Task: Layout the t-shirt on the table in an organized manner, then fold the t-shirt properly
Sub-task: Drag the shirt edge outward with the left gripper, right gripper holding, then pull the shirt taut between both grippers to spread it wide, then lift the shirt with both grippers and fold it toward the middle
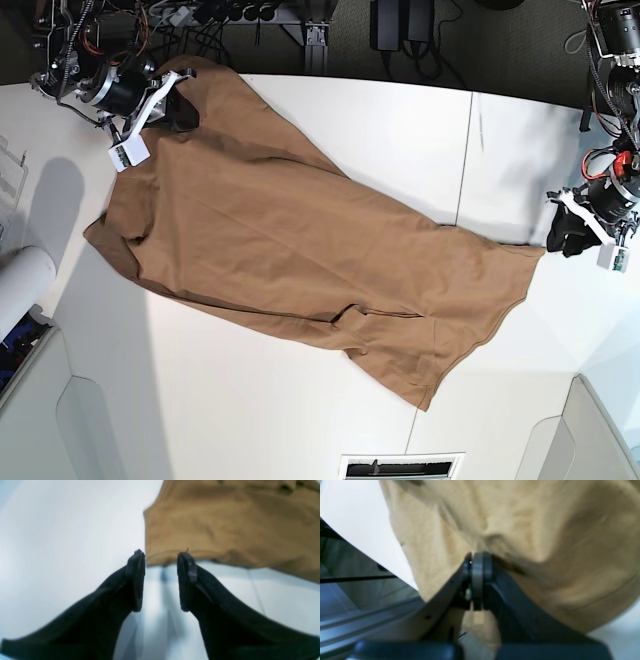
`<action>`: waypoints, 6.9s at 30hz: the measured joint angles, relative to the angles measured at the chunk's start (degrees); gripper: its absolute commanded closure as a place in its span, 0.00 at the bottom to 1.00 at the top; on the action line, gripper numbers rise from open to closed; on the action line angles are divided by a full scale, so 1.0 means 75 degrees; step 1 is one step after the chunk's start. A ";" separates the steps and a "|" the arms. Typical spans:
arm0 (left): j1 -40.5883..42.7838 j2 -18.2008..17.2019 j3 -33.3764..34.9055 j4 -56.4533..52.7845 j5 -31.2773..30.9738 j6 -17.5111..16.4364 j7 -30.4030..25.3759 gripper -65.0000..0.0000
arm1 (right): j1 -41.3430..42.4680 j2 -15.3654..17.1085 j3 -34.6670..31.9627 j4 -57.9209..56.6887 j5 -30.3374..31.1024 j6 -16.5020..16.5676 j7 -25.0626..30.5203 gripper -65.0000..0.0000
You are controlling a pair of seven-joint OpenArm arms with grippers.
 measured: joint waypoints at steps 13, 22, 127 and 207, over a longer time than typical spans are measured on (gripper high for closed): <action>-0.0571 0.0408 0.0052 -0.1728 0.0189 -0.0134 -0.0726 0.62 | -0.0003 0.0003 0.0000 0.0000 -0.0006 0.0000 -0.0006 1.00; -0.1352 0.0495 0.0924 -0.2652 0.0195 -0.0169 -0.1072 0.62 | 0.0000 0.0003 0.0000 0.0000 -0.0003 0.0000 -0.0003 1.00; -0.1935 0.0845 0.1818 -0.1923 0.1620 0.1853 -0.0495 0.54 | 0.4013 -0.1189 0.0044 -0.3249 -0.2381 -0.0632 0.1256 1.00; -0.0854 0.0889 0.4957 0.0262 -0.0169 -0.0647 0.1195 0.54 | 0.5802 -0.1757 -0.1807 -0.5598 -0.2567 -0.0175 0.1638 1.00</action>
